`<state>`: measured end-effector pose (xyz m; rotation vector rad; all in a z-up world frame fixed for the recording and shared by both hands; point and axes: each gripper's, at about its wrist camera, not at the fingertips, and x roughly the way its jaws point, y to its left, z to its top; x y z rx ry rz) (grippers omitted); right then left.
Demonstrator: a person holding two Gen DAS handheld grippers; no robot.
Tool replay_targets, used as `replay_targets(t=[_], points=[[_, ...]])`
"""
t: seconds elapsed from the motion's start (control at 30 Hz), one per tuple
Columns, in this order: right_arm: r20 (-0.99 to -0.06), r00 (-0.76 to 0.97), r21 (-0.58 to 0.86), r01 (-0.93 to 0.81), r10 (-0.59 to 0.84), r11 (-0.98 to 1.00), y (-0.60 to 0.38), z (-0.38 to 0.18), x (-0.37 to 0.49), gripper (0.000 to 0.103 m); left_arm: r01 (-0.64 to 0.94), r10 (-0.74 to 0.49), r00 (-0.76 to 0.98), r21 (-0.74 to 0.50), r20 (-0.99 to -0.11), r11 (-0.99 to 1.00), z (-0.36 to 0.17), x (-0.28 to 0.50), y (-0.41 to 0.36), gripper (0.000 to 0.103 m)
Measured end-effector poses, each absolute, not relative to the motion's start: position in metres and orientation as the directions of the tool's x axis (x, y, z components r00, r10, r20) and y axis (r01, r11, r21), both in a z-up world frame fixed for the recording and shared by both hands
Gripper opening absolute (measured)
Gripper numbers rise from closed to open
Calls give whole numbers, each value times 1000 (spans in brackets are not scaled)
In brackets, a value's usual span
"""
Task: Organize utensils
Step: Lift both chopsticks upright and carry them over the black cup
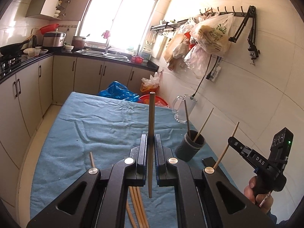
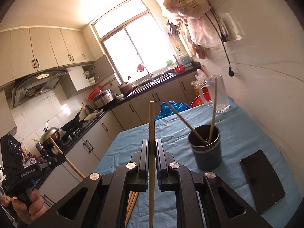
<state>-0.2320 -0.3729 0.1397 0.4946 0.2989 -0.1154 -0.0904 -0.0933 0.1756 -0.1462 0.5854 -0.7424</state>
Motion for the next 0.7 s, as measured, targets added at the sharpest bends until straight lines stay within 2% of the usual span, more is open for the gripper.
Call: replay_targets(t=[0.7], points=[[-226,955,486,280,-190,828,-440,169,-267,7,710,-756,492,-304,-431,635,221,-89,-182,6]])
